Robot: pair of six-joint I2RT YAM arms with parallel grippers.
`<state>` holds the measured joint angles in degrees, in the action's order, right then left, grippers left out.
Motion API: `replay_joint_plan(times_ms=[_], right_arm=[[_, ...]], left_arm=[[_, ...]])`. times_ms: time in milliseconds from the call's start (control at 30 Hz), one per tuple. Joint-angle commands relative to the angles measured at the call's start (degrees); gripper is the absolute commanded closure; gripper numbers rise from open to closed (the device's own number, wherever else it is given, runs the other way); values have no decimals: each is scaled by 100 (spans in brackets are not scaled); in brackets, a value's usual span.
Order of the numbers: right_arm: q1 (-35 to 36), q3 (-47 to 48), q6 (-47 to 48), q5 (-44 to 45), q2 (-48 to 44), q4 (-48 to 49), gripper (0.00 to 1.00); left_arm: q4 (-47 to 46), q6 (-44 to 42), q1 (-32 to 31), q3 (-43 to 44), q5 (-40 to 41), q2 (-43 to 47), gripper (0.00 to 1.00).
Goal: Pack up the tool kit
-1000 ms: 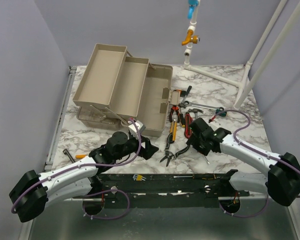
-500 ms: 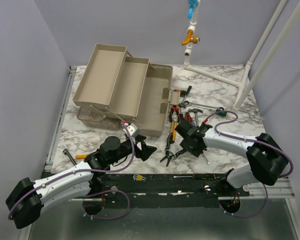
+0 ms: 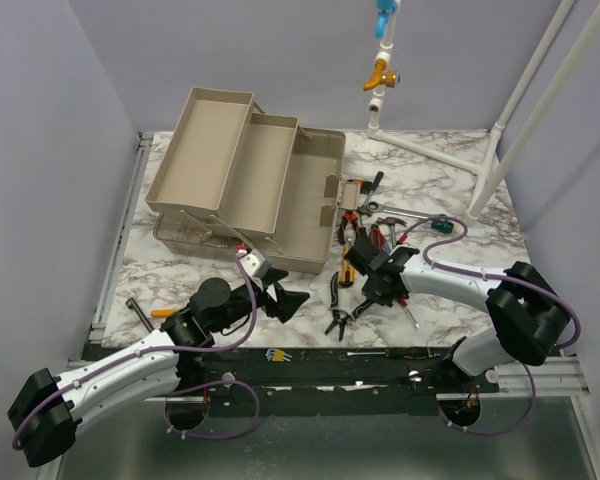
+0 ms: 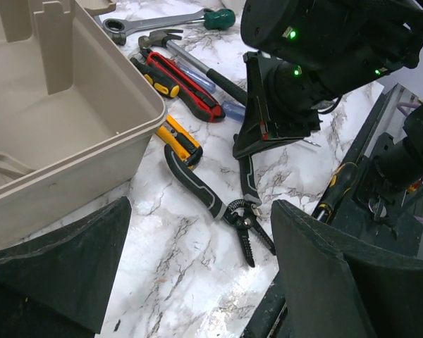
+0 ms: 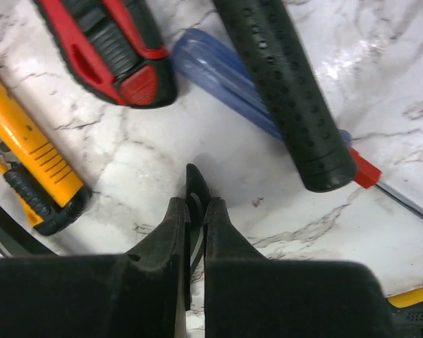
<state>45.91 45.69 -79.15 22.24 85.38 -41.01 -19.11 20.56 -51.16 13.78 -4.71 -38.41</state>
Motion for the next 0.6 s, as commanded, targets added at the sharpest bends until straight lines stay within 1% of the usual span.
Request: replay_joint_plan(times_ms=[0,100,267,400,567], right_arm=[[54,56,835,-264,-301,566,99],[50,32,1386,-544,-727,773,99],[50,-109,1955,-754,-1650,1064,99],[56,118,2164,-409,-2149,967,99],[51,953,2380,164,-1953,606,99]], left_arm=[[-53,-103,-36,-177,84,292,17],[-88,-113,-39,-232,68,431,17],[-141,-113,-35,-344,40,772,18],[-164,-122,-37,-536,160,1239,18],[-117,-122,-35,-755,423,1875,18]])
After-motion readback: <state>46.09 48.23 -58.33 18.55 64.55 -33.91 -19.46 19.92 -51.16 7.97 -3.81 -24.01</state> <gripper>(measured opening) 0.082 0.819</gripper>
